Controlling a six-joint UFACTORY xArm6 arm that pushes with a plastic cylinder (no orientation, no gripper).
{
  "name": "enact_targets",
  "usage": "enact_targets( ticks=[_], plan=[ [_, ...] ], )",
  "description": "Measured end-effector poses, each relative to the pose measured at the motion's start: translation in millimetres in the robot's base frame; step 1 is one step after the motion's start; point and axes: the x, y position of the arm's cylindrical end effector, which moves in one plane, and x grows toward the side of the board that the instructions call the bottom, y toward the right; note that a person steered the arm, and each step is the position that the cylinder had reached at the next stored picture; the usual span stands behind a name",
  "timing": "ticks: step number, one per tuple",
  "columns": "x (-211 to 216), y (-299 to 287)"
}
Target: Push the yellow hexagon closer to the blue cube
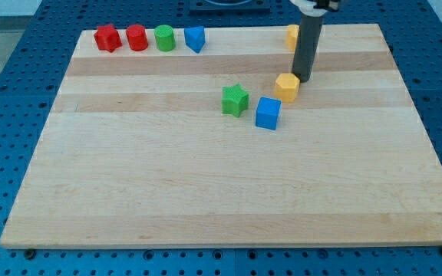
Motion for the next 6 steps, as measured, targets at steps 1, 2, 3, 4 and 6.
enact_targets(
  ticks=[1,2,3,4,6],
  plan=[
    [11,-1],
    [19,-6],
    [21,-9],
    [22,-12],
    [22,-18]
  ],
)
